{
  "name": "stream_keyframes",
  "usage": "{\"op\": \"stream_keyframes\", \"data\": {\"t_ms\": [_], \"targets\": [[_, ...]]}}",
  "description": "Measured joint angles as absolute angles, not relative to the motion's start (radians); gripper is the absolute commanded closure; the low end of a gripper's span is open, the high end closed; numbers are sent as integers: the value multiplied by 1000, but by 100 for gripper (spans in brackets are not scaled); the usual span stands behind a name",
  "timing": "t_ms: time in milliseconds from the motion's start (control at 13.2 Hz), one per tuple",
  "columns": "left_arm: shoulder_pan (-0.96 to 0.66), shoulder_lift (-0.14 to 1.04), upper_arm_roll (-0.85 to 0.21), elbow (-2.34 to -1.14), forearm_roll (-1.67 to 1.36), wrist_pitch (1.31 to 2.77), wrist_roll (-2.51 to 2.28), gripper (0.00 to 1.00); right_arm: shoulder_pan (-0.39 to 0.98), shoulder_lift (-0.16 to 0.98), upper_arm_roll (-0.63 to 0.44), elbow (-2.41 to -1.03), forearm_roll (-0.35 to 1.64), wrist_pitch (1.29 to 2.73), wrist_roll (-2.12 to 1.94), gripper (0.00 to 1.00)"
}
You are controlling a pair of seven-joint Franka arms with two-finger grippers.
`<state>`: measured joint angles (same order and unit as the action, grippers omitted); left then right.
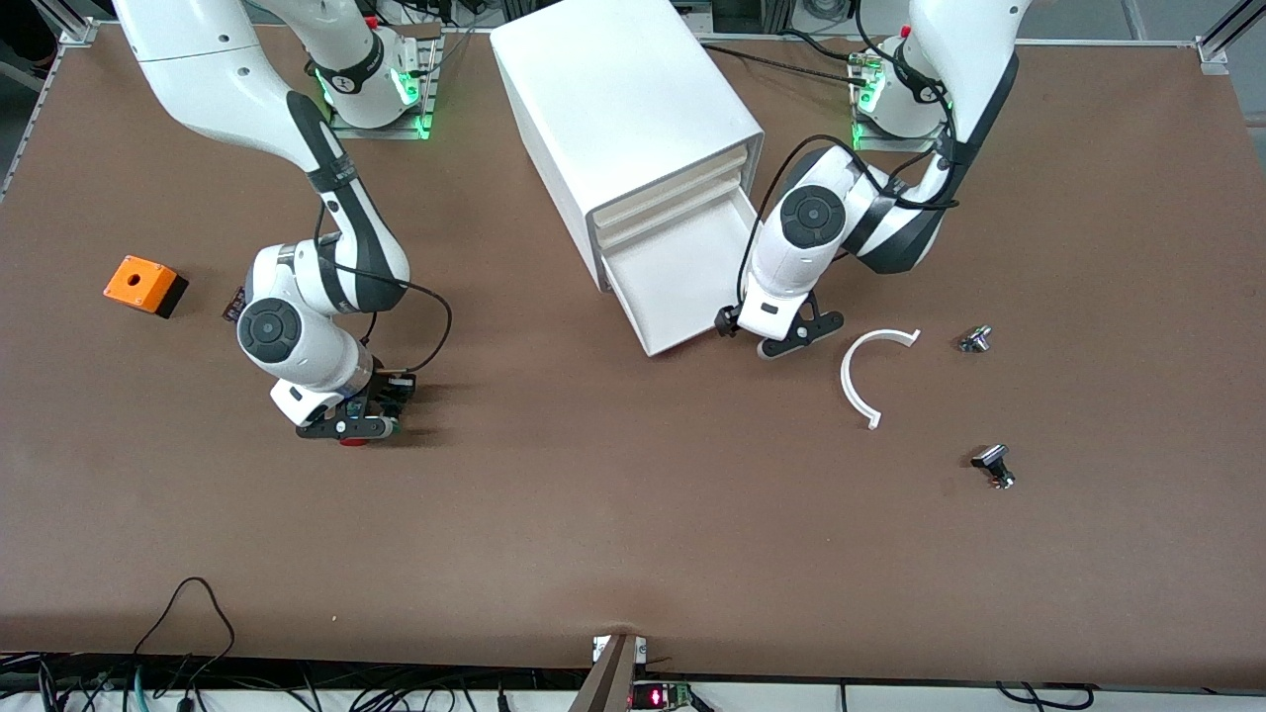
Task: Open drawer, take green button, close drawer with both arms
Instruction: 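Set the green button beside the red button while the left gripper reaches the drawer, then push the drawer shut with the left gripper while the right gripper withdraws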
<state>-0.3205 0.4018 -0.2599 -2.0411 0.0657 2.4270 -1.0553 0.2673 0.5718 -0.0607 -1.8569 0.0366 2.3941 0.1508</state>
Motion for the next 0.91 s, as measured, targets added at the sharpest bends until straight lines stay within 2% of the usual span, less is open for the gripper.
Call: {"op": "stream_keyframes", "data": {"t_ms": [76, 454, 908], "targets": [[-321, 405, -260, -2055, 66, 2461, -1057, 8, 267, 571, -61, -1857, 37, 2396, 151, 2], [-355, 410, -262, -2084, 66, 2488, -1104, 6, 262, 541, -62, -1841, 37, 2398, 151, 1], [-360, 410, -319, -2106, 66, 2472, -1119, 5, 242, 358, -85, -1826, 37, 2319, 109, 1]]}}
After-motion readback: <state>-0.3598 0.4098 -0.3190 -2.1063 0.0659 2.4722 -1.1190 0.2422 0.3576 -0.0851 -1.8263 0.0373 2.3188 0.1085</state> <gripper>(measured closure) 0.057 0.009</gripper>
